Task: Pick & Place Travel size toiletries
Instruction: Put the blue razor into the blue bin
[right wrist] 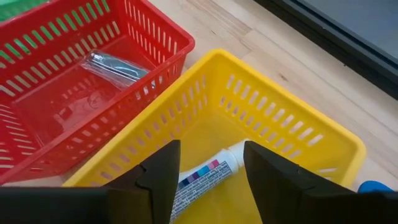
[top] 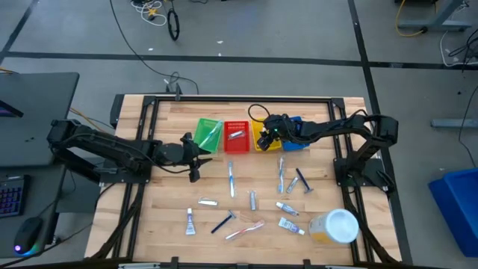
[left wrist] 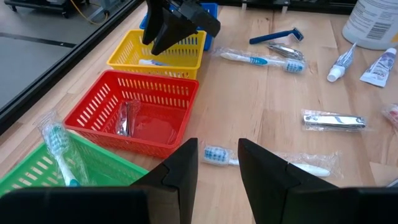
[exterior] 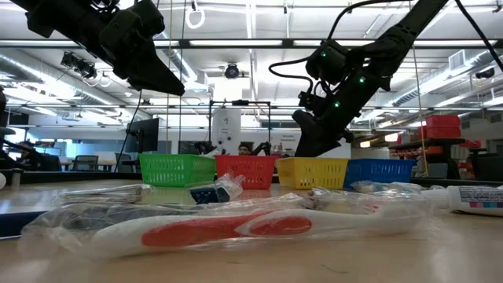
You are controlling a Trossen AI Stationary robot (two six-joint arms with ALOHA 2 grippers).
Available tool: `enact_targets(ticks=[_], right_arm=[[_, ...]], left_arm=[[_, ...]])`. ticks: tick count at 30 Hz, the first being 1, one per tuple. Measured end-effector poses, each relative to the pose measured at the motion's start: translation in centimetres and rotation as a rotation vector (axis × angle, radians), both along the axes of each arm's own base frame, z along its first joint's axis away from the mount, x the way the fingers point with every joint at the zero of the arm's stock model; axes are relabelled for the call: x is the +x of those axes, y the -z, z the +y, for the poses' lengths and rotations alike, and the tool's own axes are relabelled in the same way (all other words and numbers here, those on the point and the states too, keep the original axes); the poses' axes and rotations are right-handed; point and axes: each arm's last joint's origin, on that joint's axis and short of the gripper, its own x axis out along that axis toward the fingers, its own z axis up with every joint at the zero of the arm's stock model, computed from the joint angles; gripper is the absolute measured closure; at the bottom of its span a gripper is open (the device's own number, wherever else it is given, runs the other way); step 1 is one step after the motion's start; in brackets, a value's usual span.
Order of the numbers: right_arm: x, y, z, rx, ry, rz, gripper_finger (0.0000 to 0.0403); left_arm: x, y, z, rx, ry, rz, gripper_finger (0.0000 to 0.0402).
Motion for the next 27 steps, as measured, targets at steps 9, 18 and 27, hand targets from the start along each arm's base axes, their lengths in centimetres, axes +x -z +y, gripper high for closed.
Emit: enact_targets(ticks=[9, 18, 27], right_arm=[[0.6, -0.8, 2.4, -0.027, -0.103, -0.011, 0.02], [0.0, -5.1, 7.7, -0.002, -0.334, -0.149, 0.0174], [-1.7, -6.4, 13.6, 0.126, -0.654, -0.128, 0.0187]], left_arm=[[0.0, -0.1, 0.0, -0.012, -0.02, -0.018, 0.0279], [0.4, -0.8, -0.3, -0.063, 0.062, -0.096, 0.0279], [0.5, -0.8, -0.3, -0.051, 0.078, -0.097, 0.0279]])
